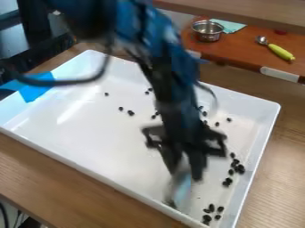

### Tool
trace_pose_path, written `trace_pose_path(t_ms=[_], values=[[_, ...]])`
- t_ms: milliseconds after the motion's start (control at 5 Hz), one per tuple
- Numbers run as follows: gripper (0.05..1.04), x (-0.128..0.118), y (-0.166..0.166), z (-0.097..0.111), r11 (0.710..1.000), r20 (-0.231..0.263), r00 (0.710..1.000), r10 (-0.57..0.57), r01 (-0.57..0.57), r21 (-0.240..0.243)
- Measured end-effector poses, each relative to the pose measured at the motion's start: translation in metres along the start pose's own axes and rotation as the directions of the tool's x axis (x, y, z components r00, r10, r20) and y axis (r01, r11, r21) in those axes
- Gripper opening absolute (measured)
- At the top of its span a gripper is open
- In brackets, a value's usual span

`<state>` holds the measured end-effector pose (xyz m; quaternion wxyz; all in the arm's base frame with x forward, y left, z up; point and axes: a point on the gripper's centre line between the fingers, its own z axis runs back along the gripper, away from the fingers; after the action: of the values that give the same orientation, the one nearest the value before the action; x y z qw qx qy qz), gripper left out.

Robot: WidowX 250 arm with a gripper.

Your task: Sweep into pile

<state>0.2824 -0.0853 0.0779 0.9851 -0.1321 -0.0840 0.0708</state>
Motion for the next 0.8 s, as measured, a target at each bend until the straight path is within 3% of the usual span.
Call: trace_pose_path(t_ms=[200, 400, 800], values=[[0.375, 0.024, 0.028, 0.035, 0.998, 0.032, 0.998, 0.053, -0.052, -0.039], [0.375, 0.046, 0.065, 0.064, 0.997, 0.067, 0.995, 0.08, -0.079, -0.021], [0.375, 0.081, 0.141, 0.057, 0.984, 0.115, 0.991, 0.065, -0.083, 0.159]])
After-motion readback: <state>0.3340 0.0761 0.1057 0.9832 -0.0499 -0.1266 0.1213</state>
